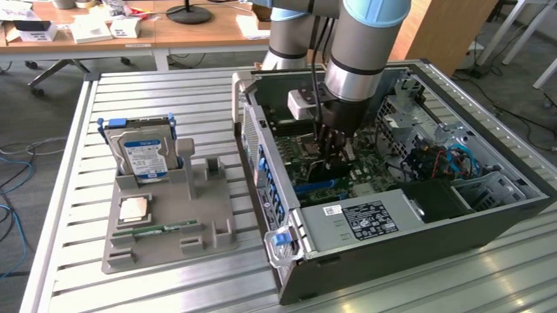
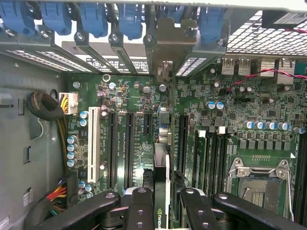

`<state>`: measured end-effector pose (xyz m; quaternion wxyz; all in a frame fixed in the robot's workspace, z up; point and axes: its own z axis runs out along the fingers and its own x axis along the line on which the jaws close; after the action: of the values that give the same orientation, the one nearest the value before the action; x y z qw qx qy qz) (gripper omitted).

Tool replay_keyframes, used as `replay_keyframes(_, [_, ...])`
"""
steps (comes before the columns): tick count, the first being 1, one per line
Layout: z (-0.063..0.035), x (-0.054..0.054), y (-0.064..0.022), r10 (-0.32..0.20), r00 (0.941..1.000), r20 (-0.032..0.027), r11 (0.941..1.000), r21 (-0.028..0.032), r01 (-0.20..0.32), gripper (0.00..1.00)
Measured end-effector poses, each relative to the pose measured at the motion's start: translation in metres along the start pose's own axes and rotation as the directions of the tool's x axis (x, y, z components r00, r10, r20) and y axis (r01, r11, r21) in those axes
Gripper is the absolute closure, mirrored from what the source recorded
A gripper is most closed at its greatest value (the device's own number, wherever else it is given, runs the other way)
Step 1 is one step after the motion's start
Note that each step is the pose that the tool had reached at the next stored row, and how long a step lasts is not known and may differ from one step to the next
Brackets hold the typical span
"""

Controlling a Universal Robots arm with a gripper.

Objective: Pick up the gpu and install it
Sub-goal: 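Insert the gpu into the slot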

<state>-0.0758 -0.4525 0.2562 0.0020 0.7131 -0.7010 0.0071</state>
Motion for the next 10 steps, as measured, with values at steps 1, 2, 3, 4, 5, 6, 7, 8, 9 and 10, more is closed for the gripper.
replay_keyframes(1, [0.0, 0.0, 0.0, 0.0, 1.0, 0.0, 1.0, 0.0, 0.0, 0.74])
replay_keyframes(2, [0.0, 0.0, 0.0, 0.0, 1.0, 0.0001, 1.0, 0.0, 0.0, 0.74])
replay_keyframes(3, [0.0001, 0.0, 0.0, 0.0, 1.0, 0.0003, 1.0, 0.0001, 0.0, 0.74])
replay_keyframes(4, [0.0001, 0.0, 0.0, 0.0, 1.0, 0.0002, 1.0, 0.0001, 0.0, 0.74])
replay_keyframes(5, [0.0003, 0.0, 0.0, 0.0, 1.0, 0.0003, 1.0, 0.0001, 0.0, 0.74])
replay_keyframes(6, [0.0006, -0.0001, 0.0, 0.0, 1.0, 0.0007, 1.0, 0.0003, 0.0, 0.74])
replay_keyframes(7, [0.001, -0.0001, 0.0, 0.0, 1.0, 0.001, 1.0, 0.0003, 0.0, 0.74])
replay_keyframes(8, [0.0012, 0.0, 0.0, 0.0, 1.0, 0.001, 1.0, 0.0002, 0.0, 0.74])
replay_keyframes(9, [0.0016, -0.0001, 0.0, 0.0, 1.0, 0.0013, 1.0, 0.0002, 0.0, 0.74])
replay_keyframes(10, [0.0019, -0.0001, 0.0, 0.0, 1.0, 0.0014, 1.0, 0.0002, 0.0, 0.74])
